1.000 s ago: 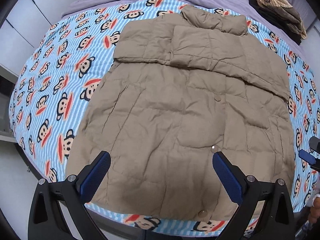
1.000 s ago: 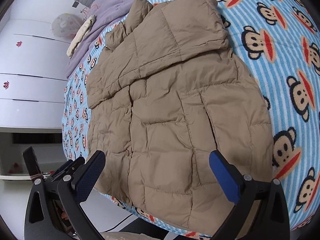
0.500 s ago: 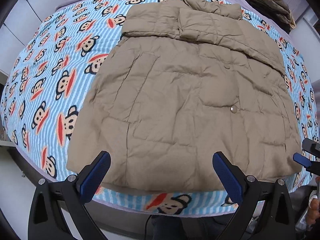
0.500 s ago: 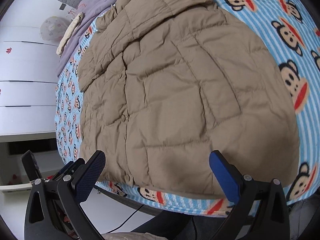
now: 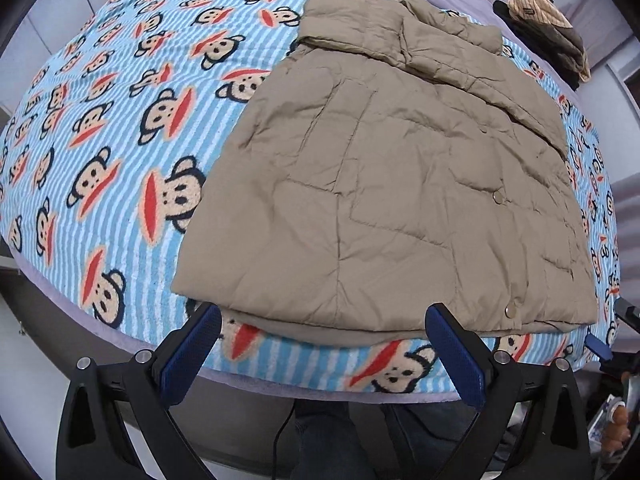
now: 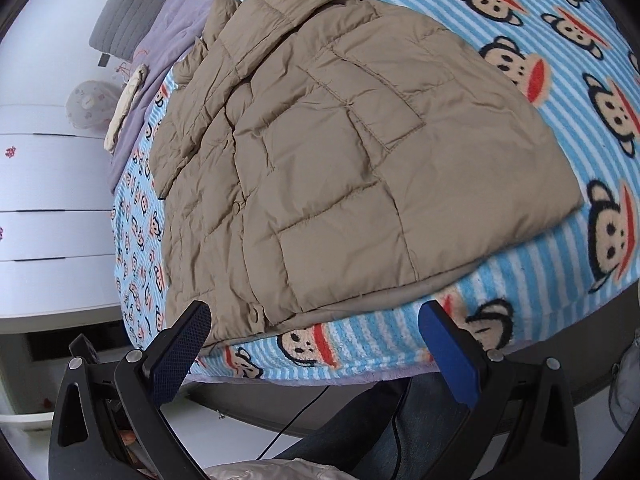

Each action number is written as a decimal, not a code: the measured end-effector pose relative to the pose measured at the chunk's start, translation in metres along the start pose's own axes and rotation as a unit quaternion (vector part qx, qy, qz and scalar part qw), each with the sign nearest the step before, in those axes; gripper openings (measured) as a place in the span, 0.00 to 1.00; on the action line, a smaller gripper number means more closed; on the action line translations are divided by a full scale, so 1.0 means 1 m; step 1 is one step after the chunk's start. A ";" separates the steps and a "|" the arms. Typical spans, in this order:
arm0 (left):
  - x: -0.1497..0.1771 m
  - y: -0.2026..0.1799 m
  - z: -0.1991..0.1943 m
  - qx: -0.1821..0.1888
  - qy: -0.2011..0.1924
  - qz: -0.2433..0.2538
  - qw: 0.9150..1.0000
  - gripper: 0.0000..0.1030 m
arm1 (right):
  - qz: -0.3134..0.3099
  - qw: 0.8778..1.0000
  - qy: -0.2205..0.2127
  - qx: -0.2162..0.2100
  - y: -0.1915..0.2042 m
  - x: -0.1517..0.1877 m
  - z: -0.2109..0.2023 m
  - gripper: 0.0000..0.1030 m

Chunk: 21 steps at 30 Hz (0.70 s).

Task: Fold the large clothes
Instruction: 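Grasp the beige jacket hem with both tools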

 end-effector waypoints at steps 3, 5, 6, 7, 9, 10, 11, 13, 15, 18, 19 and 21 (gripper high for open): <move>0.007 0.015 0.007 0.017 0.010 -0.019 1.000 0.99 | 0.024 1.000 -0.007 -0.002 -0.013 0.006 -0.003 1.00; 0.010 0.022 0.013 0.039 0.018 -0.032 0.999 0.99 | 0.040 0.999 -0.009 -0.005 -0.023 0.009 -0.005 1.00; 0.011 0.025 0.017 0.053 0.020 -0.039 0.998 0.99 | 0.049 0.999 -0.008 -0.009 -0.029 0.011 -0.005 1.00; 0.012 0.027 0.021 0.069 0.024 -0.048 0.996 0.99 | 0.059 0.998 -0.009 -0.013 -0.033 0.012 -0.005 1.00; 0.012 0.030 0.032 0.101 0.032 -0.067 0.992 0.99 | 0.079 0.996 -0.010 -0.027 -0.041 0.014 -0.003 1.00; 0.012 0.031 0.037 0.120 0.035 -0.076 0.989 0.99 | 0.089 0.995 -0.010 -0.035 -0.046 0.015 -0.003 1.00; 0.011 0.031 0.042 0.138 0.039 -0.082 0.986 0.99 | 0.100 0.994 -0.011 -0.044 -0.049 0.015 -0.002 1.00; 0.009 0.030 0.051 0.164 0.046 -0.092 0.981 0.99 | 0.119 0.991 -0.014 -0.061 -0.056 0.016 0.000 1.00; 0.004 0.028 0.058 0.181 0.051 -0.098 0.977 0.99 | 0.138 0.987 -0.018 -0.077 -0.063 0.017 0.003 1.00; -0.006 0.025 0.060 0.191 0.049 -0.103 0.975 0.99 | 0.167 0.980 -0.025 -0.106 -0.071 0.015 0.009 1.00; -0.008 0.024 0.059 0.196 0.047 -0.104 0.974 0.99 | 0.174 0.978 -0.029 -0.114 -0.073 0.013 0.010 1.00; -0.014 0.024 0.058 0.204 0.043 -0.105 0.972 0.99 | 0.185 0.974 -0.040 -0.126 -0.076 0.009 0.011 1.00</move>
Point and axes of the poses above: each gripper's, at about its wrist camera, not at the fingertips, and z roughly the way its jaws point, y to its left, x to its underside, the point moved 4 cm from there along z, roughly the way its jaws point, and after that the axes turned 4 degrees about y, right-handed, at the moved point
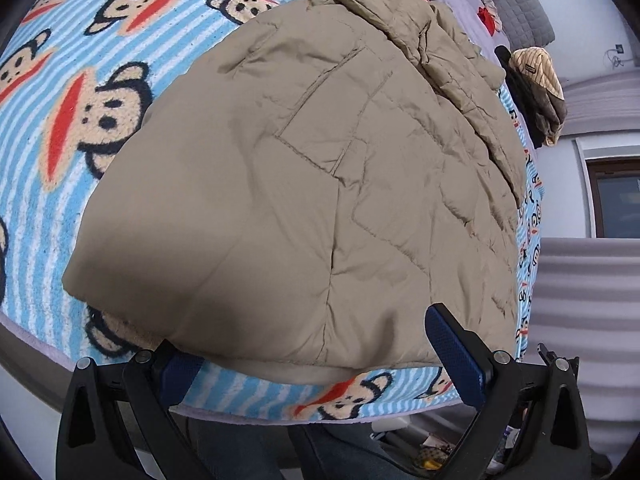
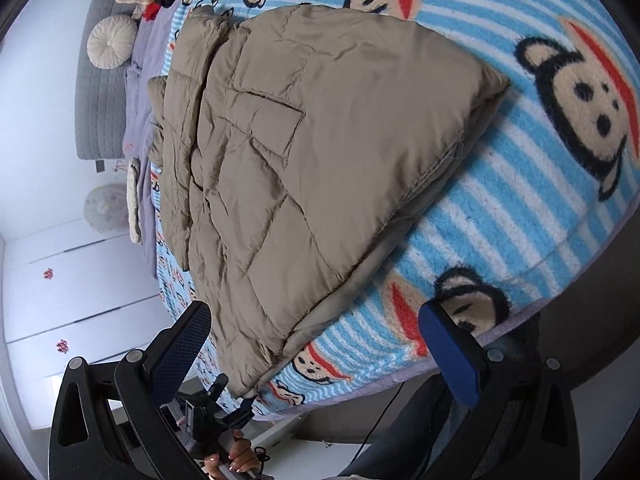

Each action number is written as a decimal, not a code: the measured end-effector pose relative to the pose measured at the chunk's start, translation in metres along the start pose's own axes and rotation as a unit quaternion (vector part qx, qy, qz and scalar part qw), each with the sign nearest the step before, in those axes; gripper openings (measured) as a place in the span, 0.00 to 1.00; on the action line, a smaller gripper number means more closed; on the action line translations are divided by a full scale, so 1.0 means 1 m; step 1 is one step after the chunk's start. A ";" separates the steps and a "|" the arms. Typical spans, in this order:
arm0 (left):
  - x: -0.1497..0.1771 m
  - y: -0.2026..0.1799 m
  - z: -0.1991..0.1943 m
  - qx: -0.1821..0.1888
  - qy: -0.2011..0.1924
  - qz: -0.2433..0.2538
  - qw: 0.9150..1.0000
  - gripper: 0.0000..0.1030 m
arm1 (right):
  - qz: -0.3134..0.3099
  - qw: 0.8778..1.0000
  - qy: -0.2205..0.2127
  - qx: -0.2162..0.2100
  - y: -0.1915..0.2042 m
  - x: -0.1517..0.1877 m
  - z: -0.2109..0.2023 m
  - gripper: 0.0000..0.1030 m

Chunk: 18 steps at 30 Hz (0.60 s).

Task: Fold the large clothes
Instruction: 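Grasp the beige jacket hem with both tools, then lift the hem and fold it over toward the collar with both tools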

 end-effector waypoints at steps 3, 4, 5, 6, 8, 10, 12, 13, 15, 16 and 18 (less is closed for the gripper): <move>-0.006 -0.005 0.002 0.000 0.001 0.006 1.000 0.99 | 0.008 1.000 -0.022 -0.020 0.001 -0.008 -0.002 1.00; -0.007 -0.006 0.003 -0.001 0.001 0.008 1.000 0.99 | 0.011 0.999 -0.029 -0.022 0.001 -0.011 -0.002 1.00; -0.008 -0.006 0.004 -0.001 0.002 0.009 1.000 0.99 | 0.014 0.999 -0.035 -0.021 0.001 -0.014 -0.003 1.00; -0.008 -0.007 0.004 -0.001 0.001 0.009 1.000 0.99 | 0.019 0.999 -0.040 -0.022 0.000 -0.016 -0.004 1.00; -0.009 -0.007 0.005 -0.001 -0.002 0.009 1.000 0.93 | 0.026 0.998 -0.049 -0.028 0.000 -0.023 -0.005 0.99; -0.011 -0.008 0.007 -0.006 0.001 0.015 1.000 0.71 | 0.031 0.998 -0.053 -0.033 0.001 -0.028 -0.005 0.93; -0.012 -0.008 0.009 -0.015 0.005 0.020 1.000 0.32 | 0.041 0.998 -0.043 -0.033 -0.001 -0.033 0.000 0.86; -0.011 -0.007 0.008 -0.010 0.006 0.020 1.000 0.23 | 0.047 0.998 -0.036 -0.033 -0.004 -0.035 0.003 0.80; -0.013 -0.006 0.006 0.004 0.000 0.010 1.000 0.14 | 0.060 0.998 -0.023 -0.028 -0.010 -0.041 0.010 0.69; -0.013 -0.007 0.003 0.011 -0.005 0.007 1.000 0.11 | 0.066 0.997 -0.020 -0.028 -0.011 -0.042 0.012 0.49; -0.016 -0.010 -0.011 0.028 -0.019 0.001 0.999 0.11 | 0.079 0.996 -0.018 -0.027 -0.014 -0.045 0.012 0.09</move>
Point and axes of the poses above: each gripper's, at about its wrist camera, not at the fingertips, and z roughly the way its jaws point, y to its left, x to its underside, the point moved 4 cm from there along z, roughly the way its jaws point, and after that the axes turned 4 degrees about y, right-handed, at the moved point
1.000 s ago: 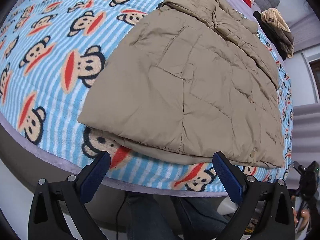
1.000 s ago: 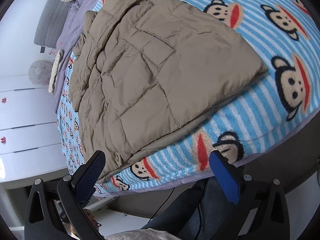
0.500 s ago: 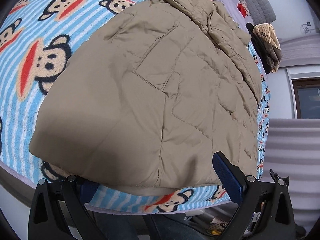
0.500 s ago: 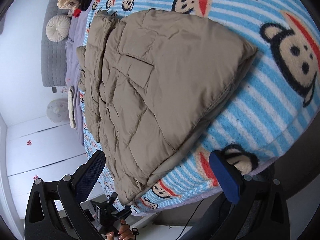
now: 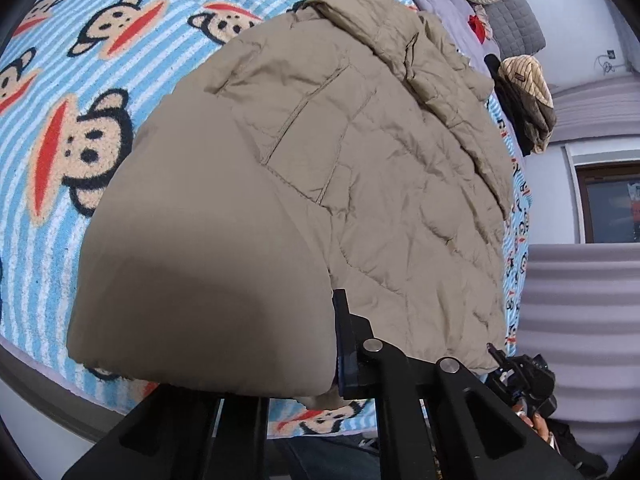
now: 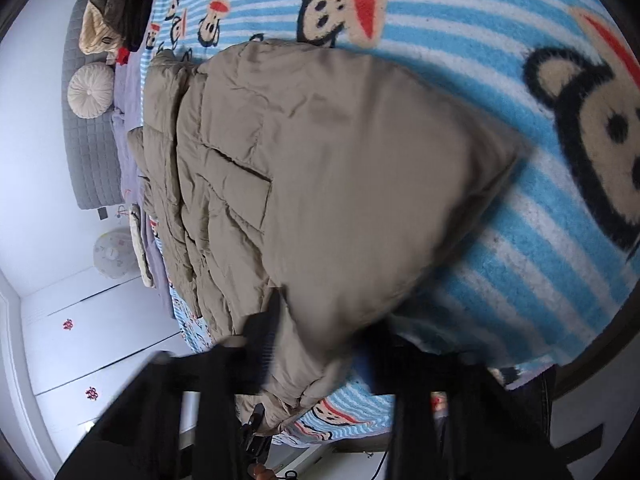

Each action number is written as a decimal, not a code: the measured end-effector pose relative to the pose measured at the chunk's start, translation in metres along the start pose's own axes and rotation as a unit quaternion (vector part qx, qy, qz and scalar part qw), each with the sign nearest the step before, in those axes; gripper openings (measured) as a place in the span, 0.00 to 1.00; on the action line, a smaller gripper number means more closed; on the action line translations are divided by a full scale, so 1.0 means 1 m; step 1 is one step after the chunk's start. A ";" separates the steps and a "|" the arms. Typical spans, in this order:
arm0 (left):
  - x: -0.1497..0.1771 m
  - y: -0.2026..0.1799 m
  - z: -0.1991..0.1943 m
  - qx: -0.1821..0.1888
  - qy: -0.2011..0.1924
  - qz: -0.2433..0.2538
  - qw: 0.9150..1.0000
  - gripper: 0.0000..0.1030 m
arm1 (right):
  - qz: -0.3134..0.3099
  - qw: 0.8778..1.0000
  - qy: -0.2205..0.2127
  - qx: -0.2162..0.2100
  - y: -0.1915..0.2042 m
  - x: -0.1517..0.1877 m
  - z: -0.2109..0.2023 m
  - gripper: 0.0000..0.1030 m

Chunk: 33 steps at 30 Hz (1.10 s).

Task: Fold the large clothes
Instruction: 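Lift the hem and fold it over toward the collar with both tools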

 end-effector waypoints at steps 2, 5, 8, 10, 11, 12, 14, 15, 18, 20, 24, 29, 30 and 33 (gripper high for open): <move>-0.006 -0.009 -0.017 0.015 -0.020 0.000 1.000 0.11 | -0.007 1.000 0.000 -0.016 0.008 0.000 -0.004 0.09; -0.023 -0.034 -0.042 0.023 -0.044 0.022 0.999 0.11 | -0.067 0.998 0.000 -0.013 0.039 -0.003 -0.012 0.08; -0.048 -0.070 -0.060 0.013 -0.055 0.064 0.996 0.11 | -0.128 0.992 0.002 -0.013 0.084 -0.014 -0.020 0.08; -0.069 -0.096 -0.071 0.007 -0.070 0.088 0.994 0.11 | -0.160 0.987 0.002 -0.020 0.118 -0.024 -0.024 0.08; -0.084 -0.110 -0.075 0.003 -0.080 0.098 0.992 0.11 | -0.174 0.984 0.001 -0.024 0.138 -0.031 -0.025 0.08; -0.097 -0.123 -0.079 0.000 -0.089 0.106 0.990 0.11 | -0.189 0.982 0.001 -0.027 0.155 -0.038 -0.025 0.08; -0.124 -0.149 -0.088 -0.008 -0.111 0.117 0.987 0.11 | -0.223 0.974 0.002 -0.032 0.197 -0.053 -0.023 0.08; -0.137 -0.158 -0.091 -0.014 -0.120 0.116 0.986 0.11 | -0.237 0.971 0.003 -0.035 0.216 -0.060 -0.022 0.08; -0.182 -0.185 -0.091 -0.030 -0.138 0.111 0.984 0.11 | -0.274 0.961 0.012 -0.036 0.274 -0.091 -0.013 0.08; -0.212 -0.198 -0.085 -0.039 -0.142 0.110 0.983 0.11 | -0.299 0.954 0.017 -0.028 0.311 -0.112 -0.002 0.08; -0.269 -0.207 -0.058 -0.081 -0.119 0.112 0.983 0.11 | -0.326 0.945 0.025 0.016 0.362 -0.147 0.032 0.08; -0.323 -0.189 -0.003 -0.109 -0.074 0.114 0.985 0.11 | -0.318 0.945 0.036 0.065 0.376 -0.184 0.090 0.08; -0.331 -0.185 0.010 -0.113 -0.064 0.120 0.984 0.11 | -0.315 0.945 0.033 0.076 0.374 -0.190 0.101 0.08; -0.346 -0.172 0.051 -0.147 -0.033 0.135 0.979 0.11 | -0.284 0.954 0.020 0.097 0.360 -0.208 0.130 0.08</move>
Point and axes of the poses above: each gripper's, at about its wrist camera, not at the fingertips, and z roughly the way its jaws point, y to its left, x to its underside, the point moved 4 cm from there along z, roughly the way its jaws point, and after that the axes turned 4 degrees about y, right-handed, at the moved point
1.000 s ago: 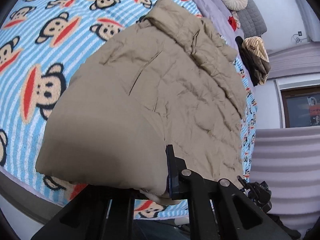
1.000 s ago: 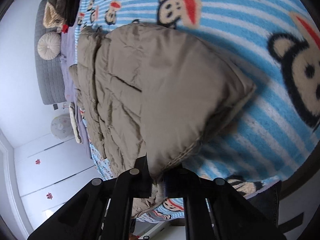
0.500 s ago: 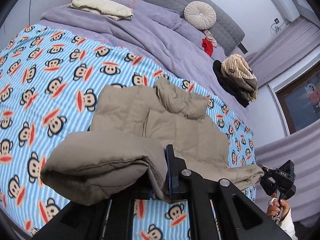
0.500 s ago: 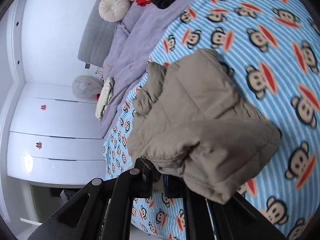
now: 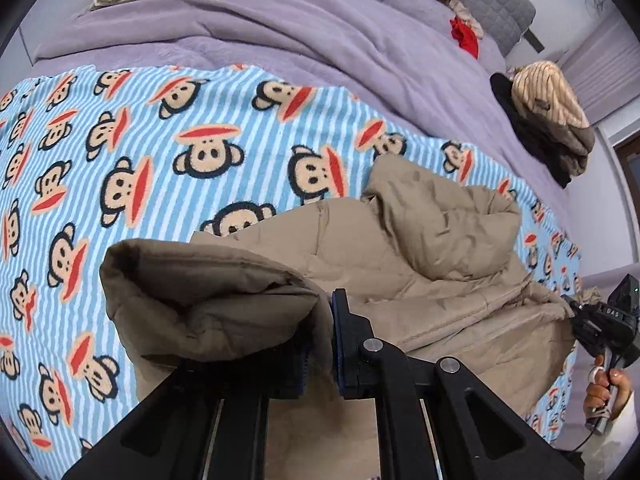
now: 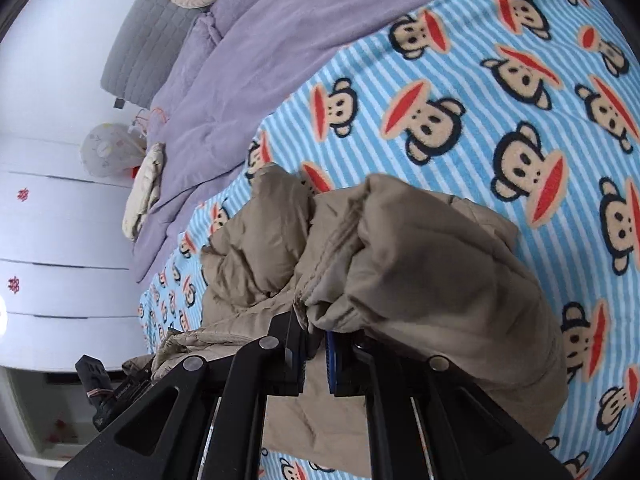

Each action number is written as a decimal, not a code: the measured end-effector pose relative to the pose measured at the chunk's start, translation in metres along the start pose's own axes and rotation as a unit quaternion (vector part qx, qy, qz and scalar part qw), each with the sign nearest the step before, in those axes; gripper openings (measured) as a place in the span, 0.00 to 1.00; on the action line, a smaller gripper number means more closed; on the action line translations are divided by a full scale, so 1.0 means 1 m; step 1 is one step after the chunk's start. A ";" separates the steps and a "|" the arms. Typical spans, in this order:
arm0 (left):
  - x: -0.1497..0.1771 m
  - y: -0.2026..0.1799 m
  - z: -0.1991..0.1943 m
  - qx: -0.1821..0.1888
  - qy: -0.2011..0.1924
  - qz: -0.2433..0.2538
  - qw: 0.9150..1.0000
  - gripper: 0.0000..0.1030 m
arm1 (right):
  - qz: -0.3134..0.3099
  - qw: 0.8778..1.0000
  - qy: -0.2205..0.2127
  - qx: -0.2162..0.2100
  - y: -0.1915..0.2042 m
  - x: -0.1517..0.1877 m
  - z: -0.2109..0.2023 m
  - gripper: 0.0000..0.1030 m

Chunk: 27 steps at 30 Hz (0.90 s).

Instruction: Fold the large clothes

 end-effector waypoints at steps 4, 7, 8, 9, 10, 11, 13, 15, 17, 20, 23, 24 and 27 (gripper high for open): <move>-0.010 0.002 0.041 -0.020 0.020 0.019 0.999 0.11 | 0.035 0.999 -0.003 0.007 -0.020 -0.010 0.032 0.08; -0.016 0.007 0.051 -0.017 0.020 0.006 1.000 0.12 | 0.036 0.999 -0.003 0.017 -0.025 -0.016 0.048 0.08; -0.017 0.008 0.051 -0.014 0.021 0.001 1.000 0.12 | 0.035 0.999 -0.004 0.020 -0.026 -0.018 0.052 0.08; -0.016 0.009 0.048 -0.010 0.018 -0.002 1.000 0.13 | 0.035 0.999 -0.005 0.022 -0.026 -0.020 0.055 0.08; -0.015 0.009 0.042 -0.008 0.013 -0.003 1.000 0.17 | 0.036 0.999 -0.006 0.022 -0.027 -0.021 0.056 0.08; -0.012 0.010 0.034 -0.007 0.004 0.001 1.000 0.30 | 0.037 0.999 -0.008 0.021 -0.027 -0.021 0.056 0.08; -0.006 0.010 0.014 -0.028 -0.020 0.017 0.999 0.79 | 0.035 0.999 -0.008 0.022 -0.024 -0.020 0.053 0.08; 0.001 0.008 -0.009 -0.044 -0.046 0.043 0.997 0.93 | 0.029 0.999 -0.004 0.024 -0.021 -0.018 0.047 0.10; 0.003 0.006 -0.022 -0.058 -0.053 0.061 0.995 0.93 | 0.018 1.000 0.000 0.025 -0.017 -0.018 0.038 0.15; 0.001 0.003 -0.035 -0.069 -0.067 0.081 0.992 0.81 | -0.011 0.999 0.005 0.034 -0.006 -0.017 0.020 0.41; -0.005 0.007 -0.031 -0.084 -0.064 0.092 0.990 0.52 | -0.063 0.997 -0.026 0.043 0.012 -0.010 -0.009 0.73; -0.007 0.010 -0.024 -0.088 -0.060 0.087 0.991 0.44 | -0.081 0.995 -0.033 0.048 0.016 -0.007 -0.018 0.72; -0.009 0.021 0.001 -0.099 -0.048 0.068 0.992 0.44 | -0.113 0.990 -0.028 0.082 0.014 0.005 -0.026 0.27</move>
Point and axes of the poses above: each gripper's, at about its wrist camera, not at the fingertips, and z roughly the way its jaws point, y to its left, x to its underside, the point moved 4 cm from there along z, roughly the way its jaws point, and after that the axes turned 4 degrees about y, right-handed, at the moved point
